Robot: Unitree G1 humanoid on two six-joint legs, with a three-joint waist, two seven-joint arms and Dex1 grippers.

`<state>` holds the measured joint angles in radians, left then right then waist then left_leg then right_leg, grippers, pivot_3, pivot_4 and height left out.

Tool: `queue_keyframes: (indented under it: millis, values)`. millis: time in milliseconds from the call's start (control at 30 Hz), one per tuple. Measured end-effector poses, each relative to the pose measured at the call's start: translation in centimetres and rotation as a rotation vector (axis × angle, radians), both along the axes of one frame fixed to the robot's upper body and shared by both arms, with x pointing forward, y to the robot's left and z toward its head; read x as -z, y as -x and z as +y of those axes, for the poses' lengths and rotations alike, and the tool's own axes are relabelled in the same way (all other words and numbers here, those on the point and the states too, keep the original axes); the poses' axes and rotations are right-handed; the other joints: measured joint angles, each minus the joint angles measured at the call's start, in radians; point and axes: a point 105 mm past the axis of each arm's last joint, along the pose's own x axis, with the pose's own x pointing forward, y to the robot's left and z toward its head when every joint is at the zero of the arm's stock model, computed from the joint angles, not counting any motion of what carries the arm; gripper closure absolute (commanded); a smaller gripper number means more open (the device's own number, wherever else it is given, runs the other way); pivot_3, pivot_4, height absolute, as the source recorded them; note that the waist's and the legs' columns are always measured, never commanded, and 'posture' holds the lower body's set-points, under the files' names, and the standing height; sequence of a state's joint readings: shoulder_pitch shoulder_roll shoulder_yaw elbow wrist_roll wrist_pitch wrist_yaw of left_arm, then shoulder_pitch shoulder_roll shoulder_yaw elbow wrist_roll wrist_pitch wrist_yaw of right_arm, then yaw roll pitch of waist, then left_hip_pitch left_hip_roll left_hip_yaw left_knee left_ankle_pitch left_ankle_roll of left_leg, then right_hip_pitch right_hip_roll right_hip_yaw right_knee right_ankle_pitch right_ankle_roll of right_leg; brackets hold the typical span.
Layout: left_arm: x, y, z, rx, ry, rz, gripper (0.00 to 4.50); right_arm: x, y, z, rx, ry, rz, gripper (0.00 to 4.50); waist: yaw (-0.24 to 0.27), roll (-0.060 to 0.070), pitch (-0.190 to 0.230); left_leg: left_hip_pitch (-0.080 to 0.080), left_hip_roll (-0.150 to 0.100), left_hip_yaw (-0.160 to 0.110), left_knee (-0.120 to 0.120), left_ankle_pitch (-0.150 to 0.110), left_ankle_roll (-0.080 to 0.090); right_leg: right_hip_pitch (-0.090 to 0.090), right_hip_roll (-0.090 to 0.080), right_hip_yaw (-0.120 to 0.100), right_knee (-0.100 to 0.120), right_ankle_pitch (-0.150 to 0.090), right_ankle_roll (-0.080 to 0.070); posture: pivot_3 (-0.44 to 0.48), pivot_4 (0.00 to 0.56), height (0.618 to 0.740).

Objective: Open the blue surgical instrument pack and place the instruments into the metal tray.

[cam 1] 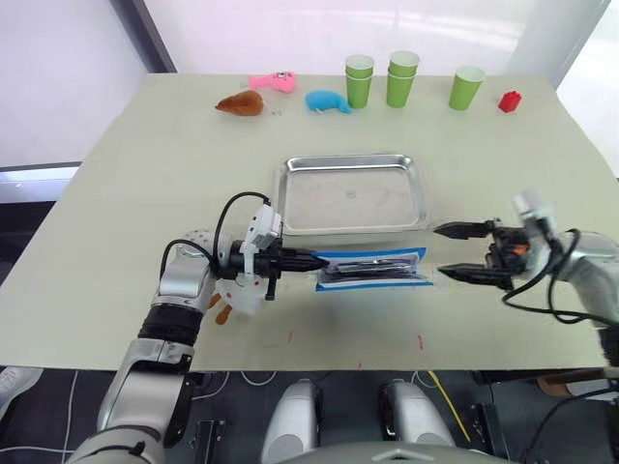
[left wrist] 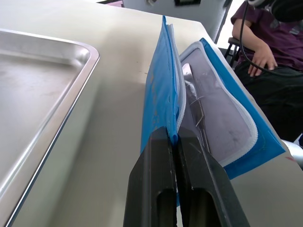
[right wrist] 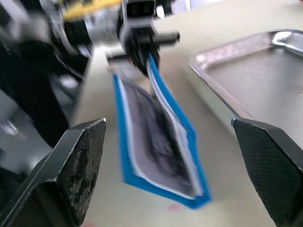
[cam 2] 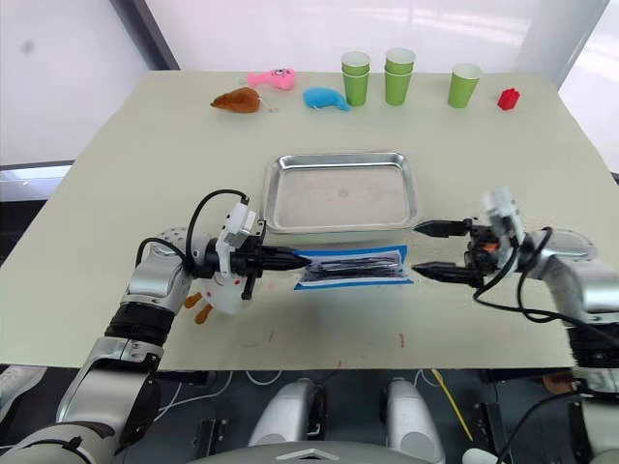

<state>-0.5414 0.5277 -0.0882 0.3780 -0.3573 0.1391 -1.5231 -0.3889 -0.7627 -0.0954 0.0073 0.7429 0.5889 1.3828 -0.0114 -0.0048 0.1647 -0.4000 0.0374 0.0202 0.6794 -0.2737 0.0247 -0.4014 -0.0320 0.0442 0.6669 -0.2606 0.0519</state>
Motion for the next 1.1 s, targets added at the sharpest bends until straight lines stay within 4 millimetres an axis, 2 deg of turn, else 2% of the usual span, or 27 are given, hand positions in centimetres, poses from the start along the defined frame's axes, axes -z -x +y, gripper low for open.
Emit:
queue_keyframes:
  millis: [33,133,167,267,300,333,400,433,500,600,733,1100]
  values:
    - [0.0,0.0,0.0,0.0,0.0,0.0,4.5,-0.4,0.2,0.1,0.001,-0.017,0.028,0.08,0.0,0.0,0.0,0.0,0.0,0.0,0.0,0.0,0.0,0.0,0.0,0.0,0.0,0.0,0.0,0.0,0.15,0.74]
    - [0.0,0.0,0.0,0.002,0.002,0.0,4.5,-0.8,0.2,0.5,0.011,-0.071,0.091,0.95,0.0,0.0,0.0,0.0,0.0,0.0,0.0,0.0,0.0,0.0,0.0,0.0,0.0,0.0,0.0,0.0,0.15,0.74]
    - [0.0,-0.1,0.0,0.002,0.004,-0.001,4.5,-0.8,0.2,0.9,0.007,-0.096,0.107,1.51,0.0,0.0,0.0,0.0,0.0,0.0,0.0,0.0,0.0,0.0,0.0,0.0,0.0,0.0,0.0,0.0,0.15,0.74]
    - [0.0,-0.2,-0.1,0.001,0.006,0.0,4.5,-0.7,0.5,1.7,-0.02,-0.098,0.122,2.74,0.001,0.0,0.0,-0.001,0.0,0.0,0.0,0.0,0.0,0.0,0.0,-0.001,-0.001,0.0,0.0,0.0,0.15,0.74]
    - [0.1,-0.2,0.0,0.002,0.006,0.0,4.5,-0.7,0.6,1.8,-0.023,-0.097,0.122,3.54,0.001,0.0,0.0,-0.001,0.0,0.0,0.0,0.0,0.0,0.0,0.0,-0.001,-0.001,0.0,0.0,0.0,0.15,0.74]
    - [0.1,-0.2,-0.1,0.002,0.006,0.0,4.5,-0.7,0.6,1.8,-0.024,-0.096,0.123,3.63,0.0,0.0,0.0,-0.001,0.0,0.0,0.0,0.0,0.0,0.0,0.0,-0.001,-0.001,0.0,0.0,0.0,0.15,0.74]
    - [0.1,-0.2,0.0,0.003,0.006,0.0,4.5,-0.1,0.6,2.2,-0.034,-0.072,0.131,4.33,-0.001,0.0,0.0,-0.001,0.0,0.0,0.0,0.0,0.0,0.0,0.0,-0.001,-0.001,0.0,0.0,0.0,0.15,0.74]
    - [0.0,-0.4,-0.1,0.002,0.006,-0.002,4.5,1.3,0.6,3.6,-0.061,-0.034,0.139,4.43,-0.001,0.0,0.0,-0.001,0.0,0.0,0.0,0.0,0.0,0.0,0.001,-0.001,-0.001,0.0,0.0,0.0,0.15,0.74]
    - [0.0,-0.4,-0.1,0.002,0.007,-0.001,4.5,1.9,0.7,4.1,-0.07,-0.01,0.149,4.43,0.0,0.0,0.0,-0.001,0.0,0.0,0.001,0.0,0.0,0.0,0.001,-0.001,-0.001,0.0,0.0,0.0,0.15,0.74]
    - [0.0,-0.5,-0.2,0.003,0.012,0.0,4.5,3.6,0.5,4.1,-0.057,0.077,0.149,4.43,0.002,0.0,0.0,-0.002,0.0,0.0,0.002,0.0,0.0,0.0,0.0,-0.001,-0.001,0.0,0.001,0.0,0.15,0.74]
    - [0.0,-0.6,-0.3,0.001,0.016,0.001,4.5,6.6,1.4,3.7,-0.071,0.182,0.185,4.43,0.002,0.0,0.0,-0.002,0.0,0.0,0.003,0.0,0.0,0.0,0.0,-0.002,-0.002,0.0,0.001,0.0,0.15,0.74]
    - [0.0,-1.7,-0.5,-0.04,0.02,-0.017,4.5,10.3,2.7,3.4,-0.125,0.355,0.158,4.43,0.006,-0.001,0.0,-0.002,0.0,0.0,0.004,0.0,0.0,0.003,0.0,-0.004,-0.002,0.0,0.001,0.0,0.15,0.74]
